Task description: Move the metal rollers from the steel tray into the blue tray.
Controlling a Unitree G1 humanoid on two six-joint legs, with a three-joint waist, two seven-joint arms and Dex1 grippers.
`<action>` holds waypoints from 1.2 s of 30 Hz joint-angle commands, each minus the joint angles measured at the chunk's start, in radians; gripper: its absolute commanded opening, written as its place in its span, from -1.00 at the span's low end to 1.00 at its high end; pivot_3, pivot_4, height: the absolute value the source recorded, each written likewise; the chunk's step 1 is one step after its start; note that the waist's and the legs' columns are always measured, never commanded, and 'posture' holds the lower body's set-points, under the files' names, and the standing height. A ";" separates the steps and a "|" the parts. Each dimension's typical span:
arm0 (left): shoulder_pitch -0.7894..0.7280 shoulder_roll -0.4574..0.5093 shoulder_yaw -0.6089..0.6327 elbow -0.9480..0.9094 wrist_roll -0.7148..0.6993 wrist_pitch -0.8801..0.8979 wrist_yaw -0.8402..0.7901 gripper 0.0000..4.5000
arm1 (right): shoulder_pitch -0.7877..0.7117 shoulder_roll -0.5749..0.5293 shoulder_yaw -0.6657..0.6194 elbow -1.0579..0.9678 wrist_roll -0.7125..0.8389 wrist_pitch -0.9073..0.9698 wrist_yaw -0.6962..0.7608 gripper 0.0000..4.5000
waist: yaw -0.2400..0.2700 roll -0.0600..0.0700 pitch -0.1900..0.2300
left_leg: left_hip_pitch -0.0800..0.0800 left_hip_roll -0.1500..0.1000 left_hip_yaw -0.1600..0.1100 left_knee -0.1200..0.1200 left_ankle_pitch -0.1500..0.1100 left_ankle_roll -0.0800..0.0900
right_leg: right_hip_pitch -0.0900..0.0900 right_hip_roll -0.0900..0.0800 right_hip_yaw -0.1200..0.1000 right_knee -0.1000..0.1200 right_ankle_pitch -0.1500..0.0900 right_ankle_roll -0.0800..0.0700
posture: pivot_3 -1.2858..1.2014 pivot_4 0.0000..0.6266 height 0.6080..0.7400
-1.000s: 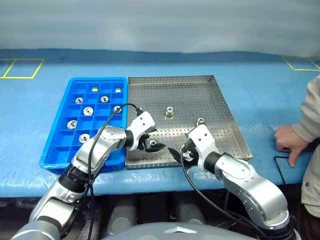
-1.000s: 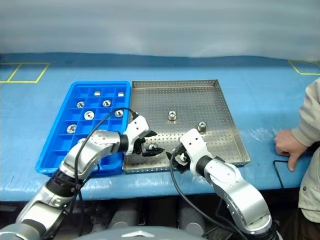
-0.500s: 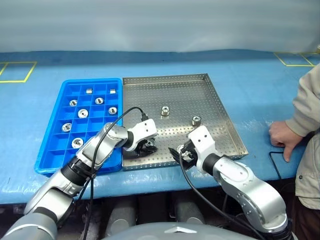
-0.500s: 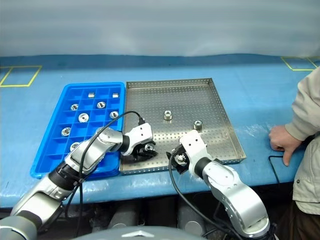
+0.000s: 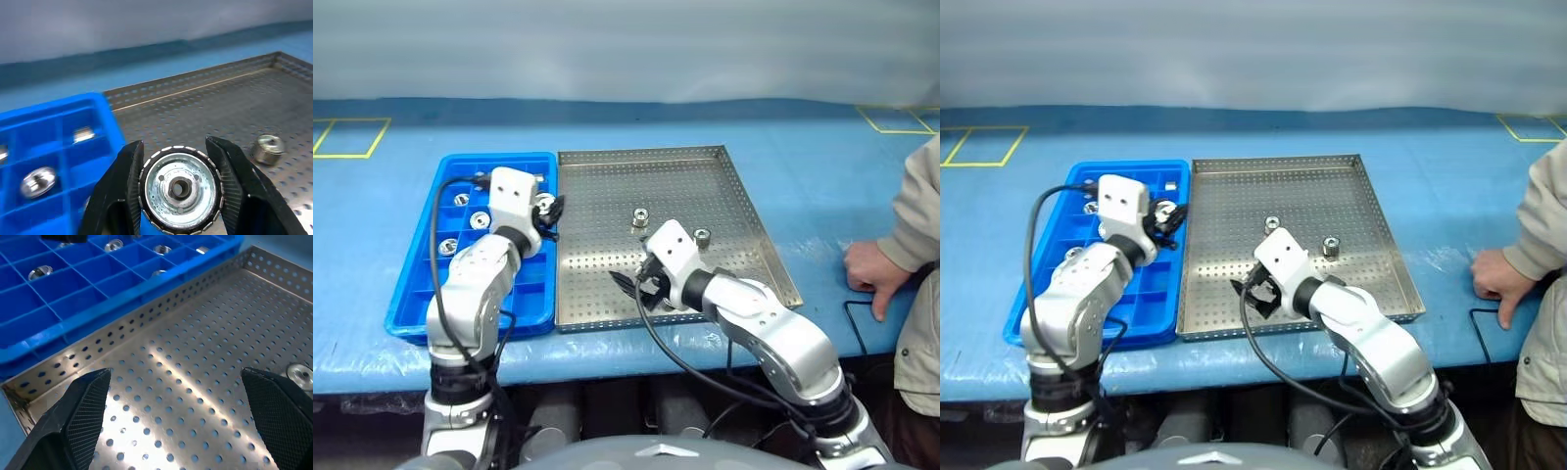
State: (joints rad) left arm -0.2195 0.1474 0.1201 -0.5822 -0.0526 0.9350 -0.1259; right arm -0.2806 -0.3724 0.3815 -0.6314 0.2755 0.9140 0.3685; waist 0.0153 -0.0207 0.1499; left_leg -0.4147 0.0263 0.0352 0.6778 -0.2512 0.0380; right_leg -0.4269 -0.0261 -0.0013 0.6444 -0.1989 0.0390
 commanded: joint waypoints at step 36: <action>0.224 -0.176 -0.012 -0.186 0.041 -0.194 0.100 0.77 | -0.032 0.089 -0.085 0.087 -0.052 -0.036 -0.020 1.00 | 0.103 0.000 0.000 | -0.003 0.000 -0.003 0.001 0.000 0.000 | -0.001 -0.010 -0.010 -0.001 -0.002 -0.013 | 0.21 -0.52 1.00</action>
State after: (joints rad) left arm 0.0171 -0.0335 0.1318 -0.7441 0.0346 0.7862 0.0226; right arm -0.2910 -0.3037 0.3461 -0.5419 0.2472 0.8661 0.4086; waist 0.1187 -0.0212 0.1501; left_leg -0.4181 0.0268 0.0317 0.6790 -0.2514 0.0376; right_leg -0.4279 -0.0365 -0.0117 0.6439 -0.2015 0.0250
